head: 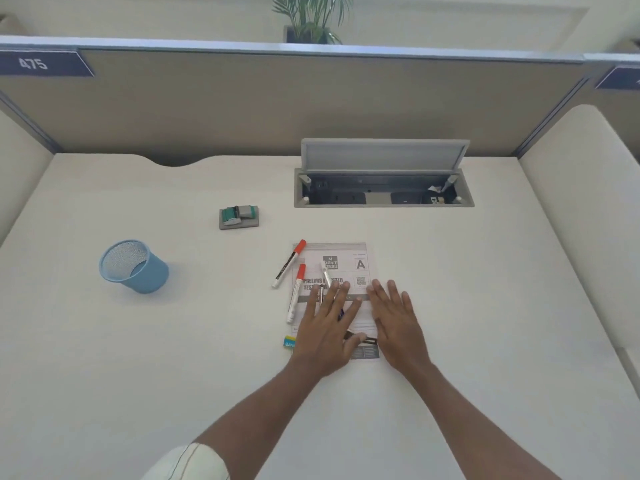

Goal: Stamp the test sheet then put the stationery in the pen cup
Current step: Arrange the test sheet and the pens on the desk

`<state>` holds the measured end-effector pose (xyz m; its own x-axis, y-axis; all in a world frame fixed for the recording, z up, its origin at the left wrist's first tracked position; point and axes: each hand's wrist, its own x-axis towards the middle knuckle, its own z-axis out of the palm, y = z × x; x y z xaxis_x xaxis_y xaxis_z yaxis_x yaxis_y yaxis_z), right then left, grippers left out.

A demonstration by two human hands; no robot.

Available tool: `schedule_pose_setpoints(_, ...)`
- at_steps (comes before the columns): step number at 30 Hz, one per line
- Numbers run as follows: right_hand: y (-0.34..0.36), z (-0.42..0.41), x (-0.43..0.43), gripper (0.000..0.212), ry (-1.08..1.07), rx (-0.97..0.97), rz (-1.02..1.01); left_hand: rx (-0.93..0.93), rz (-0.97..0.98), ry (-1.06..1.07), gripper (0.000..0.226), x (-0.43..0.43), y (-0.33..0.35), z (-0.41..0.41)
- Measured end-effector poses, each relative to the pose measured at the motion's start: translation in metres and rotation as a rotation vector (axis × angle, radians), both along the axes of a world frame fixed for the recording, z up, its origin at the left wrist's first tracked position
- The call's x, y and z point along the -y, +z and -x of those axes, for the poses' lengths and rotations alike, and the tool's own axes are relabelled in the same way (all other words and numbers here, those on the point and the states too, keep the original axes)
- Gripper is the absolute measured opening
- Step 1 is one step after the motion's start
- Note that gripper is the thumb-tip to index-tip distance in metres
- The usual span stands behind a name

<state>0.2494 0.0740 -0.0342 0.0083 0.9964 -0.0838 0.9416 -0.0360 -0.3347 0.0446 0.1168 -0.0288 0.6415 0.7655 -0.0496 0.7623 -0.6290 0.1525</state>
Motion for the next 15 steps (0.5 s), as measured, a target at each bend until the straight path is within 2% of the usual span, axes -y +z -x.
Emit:
schedule_pose_setpoints(6,-0.005,-0.002,0.001,0.059,0.018,0.027,-0.057,0.035,-0.097,0.037,0.071,0.0,-0.011,0.024)
schedule_pose_setpoints(15,-0.011,-0.002,0.002,0.059,0.0,0.013,-0.086,0.111,-0.082,0.174,0.075,-0.001,-0.019,0.074)
